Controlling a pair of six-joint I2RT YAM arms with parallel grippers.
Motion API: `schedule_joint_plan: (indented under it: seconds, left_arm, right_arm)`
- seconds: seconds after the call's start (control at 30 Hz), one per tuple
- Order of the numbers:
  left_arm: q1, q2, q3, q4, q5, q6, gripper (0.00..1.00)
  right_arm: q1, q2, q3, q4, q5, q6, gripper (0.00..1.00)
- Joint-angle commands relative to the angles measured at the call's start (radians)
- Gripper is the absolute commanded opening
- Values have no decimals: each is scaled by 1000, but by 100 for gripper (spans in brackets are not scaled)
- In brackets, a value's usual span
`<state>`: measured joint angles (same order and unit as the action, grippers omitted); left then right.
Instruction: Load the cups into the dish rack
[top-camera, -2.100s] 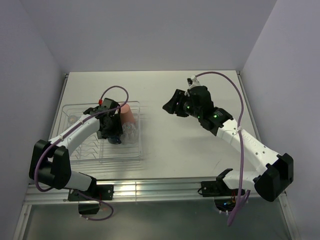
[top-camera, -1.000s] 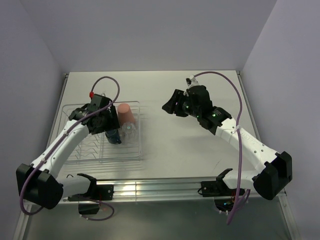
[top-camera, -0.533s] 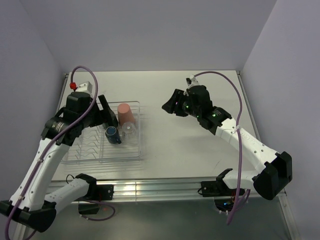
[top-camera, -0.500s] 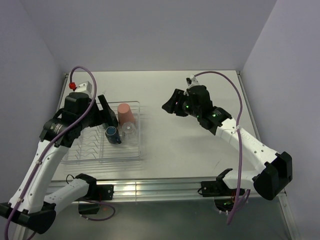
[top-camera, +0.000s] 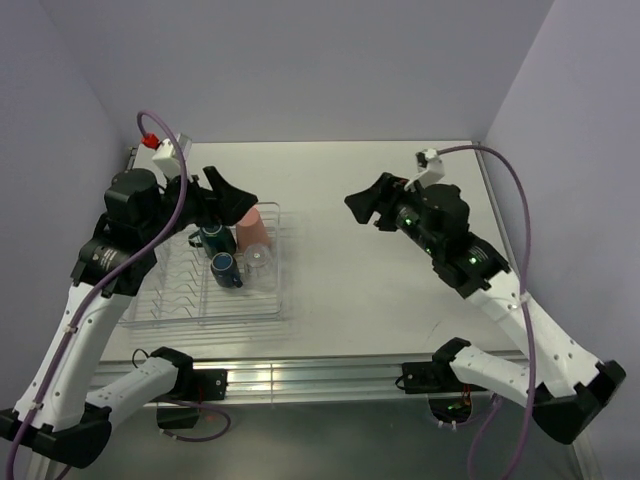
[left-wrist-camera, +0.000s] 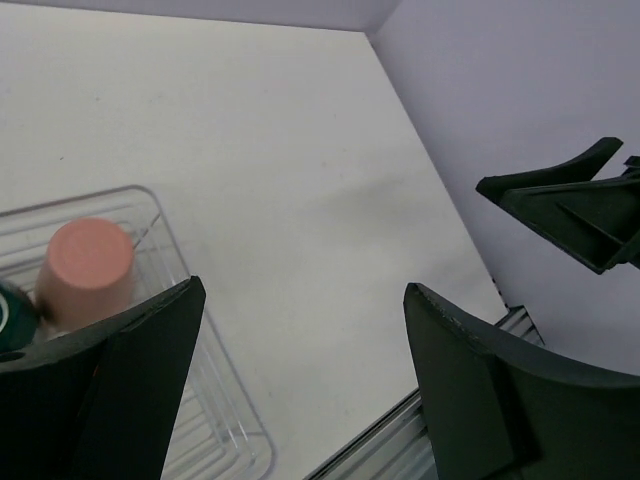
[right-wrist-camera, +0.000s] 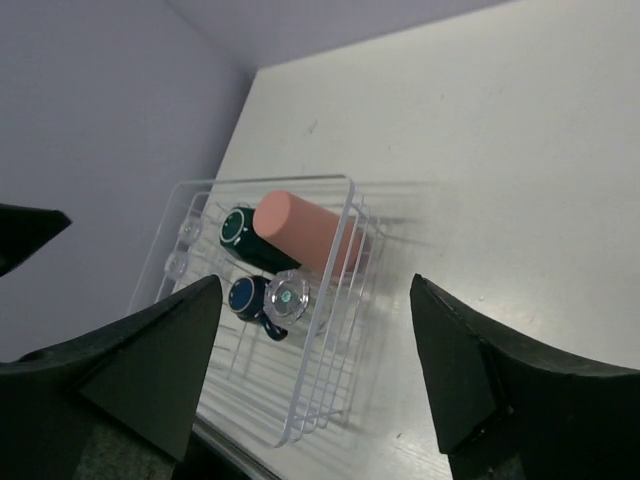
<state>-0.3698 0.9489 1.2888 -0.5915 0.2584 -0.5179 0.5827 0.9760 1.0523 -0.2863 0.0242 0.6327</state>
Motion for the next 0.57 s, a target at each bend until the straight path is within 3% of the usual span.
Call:
schedule_joint_plan:
  seconds: [0.0,0.03,0.07,0.13,0.53]
  left_arm:
    - [-14,36,30,160,107,-7,88]
    - [-18,50,32,170,105,-5,88]
    - [-26,57,35,180,104,-2,98]
    - [-32,68,37,188,104,9,99]
    - [-52,33,-22,237,97,12,99]
  right_arm:
    - [-4,-110,5,-20,124,-45,84]
    - [-3,-129,9,-31,155,-51,87]
    - [-4,-147,6,-48,166,-53,94]
    - [-4,-206,-5,-56,190,-53,100]
    - [-4,-283,-3,-117,210,-93,100]
